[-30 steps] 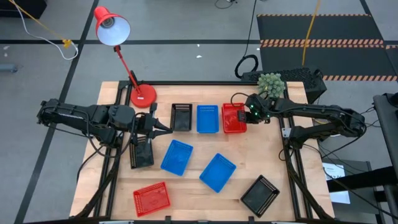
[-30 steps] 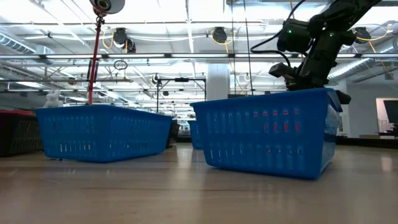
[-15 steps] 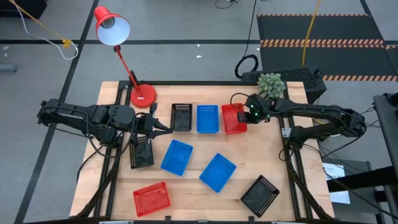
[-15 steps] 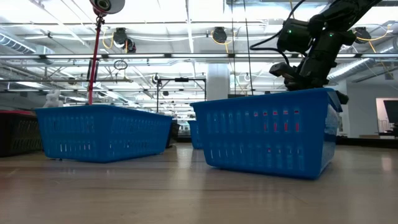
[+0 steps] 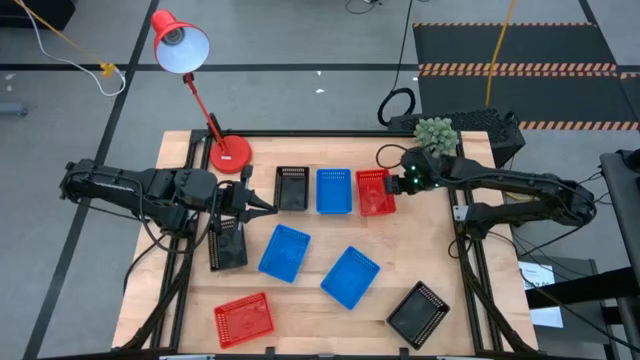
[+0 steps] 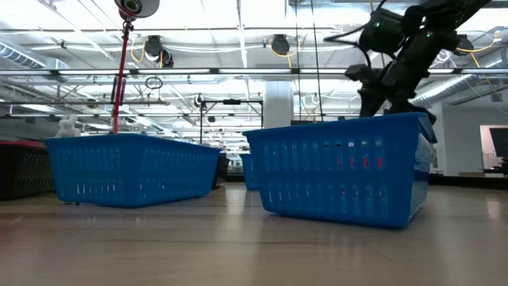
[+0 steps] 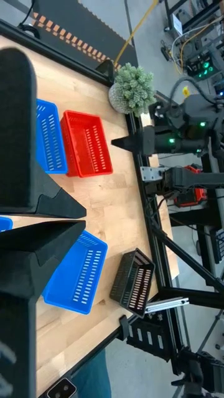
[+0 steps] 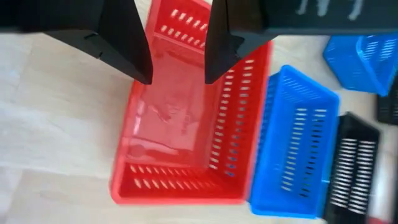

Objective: Stack baskets by color
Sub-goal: Stack the middle right red bin on the top red bin

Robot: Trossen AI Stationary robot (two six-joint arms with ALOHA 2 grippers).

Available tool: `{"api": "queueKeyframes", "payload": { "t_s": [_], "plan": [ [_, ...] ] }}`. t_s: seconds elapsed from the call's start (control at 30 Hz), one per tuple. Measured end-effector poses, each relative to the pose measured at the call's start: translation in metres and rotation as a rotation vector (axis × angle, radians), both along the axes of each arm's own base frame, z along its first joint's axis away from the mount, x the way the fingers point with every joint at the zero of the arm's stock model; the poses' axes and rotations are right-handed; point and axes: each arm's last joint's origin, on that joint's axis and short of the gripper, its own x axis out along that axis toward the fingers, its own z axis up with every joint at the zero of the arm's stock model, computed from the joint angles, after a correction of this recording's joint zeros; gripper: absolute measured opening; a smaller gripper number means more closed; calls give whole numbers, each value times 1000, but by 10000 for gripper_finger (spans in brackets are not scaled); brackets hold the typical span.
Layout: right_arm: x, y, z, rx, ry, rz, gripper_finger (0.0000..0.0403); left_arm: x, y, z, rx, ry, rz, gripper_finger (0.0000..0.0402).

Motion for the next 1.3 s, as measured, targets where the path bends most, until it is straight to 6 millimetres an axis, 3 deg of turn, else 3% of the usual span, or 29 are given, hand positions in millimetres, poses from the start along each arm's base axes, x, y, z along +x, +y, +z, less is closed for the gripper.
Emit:
{"api": "queueKeyframes", "payload": {
  "t_s": [0.2, 0.37, 0.53, 0.67, 0.87, 1.1, 1.3],
  "plan": [
    [-3, 11, 13, -121, -46, 164, 143, 0, 0, 0, 9, -1, -2, 21],
    [10, 33, 20, -268, -136, 391, 138, 0, 0, 0, 32, -2, -7, 21],
    [21, 54, -1, -463, -189, 680, 124, 4, 1, -2, 51, 2, 44, 21],
    [23, 65, -16, -527, -211, 795, 113, 12, 2, -7, 73, 19, 76, 21],
    [27, 80, -22, -646, -145, 880, 81, 30, 5, -18, 109, 56, 91, 21],
    [33, 90, -35, -750, -40, 957, 8, 43, 12, -26, 148, 73, 111, 21],
    [48, 90, -42, -780, -6, 956, 4, 44, 18, -26, 146, 79, 135, 21]
  ]
}}
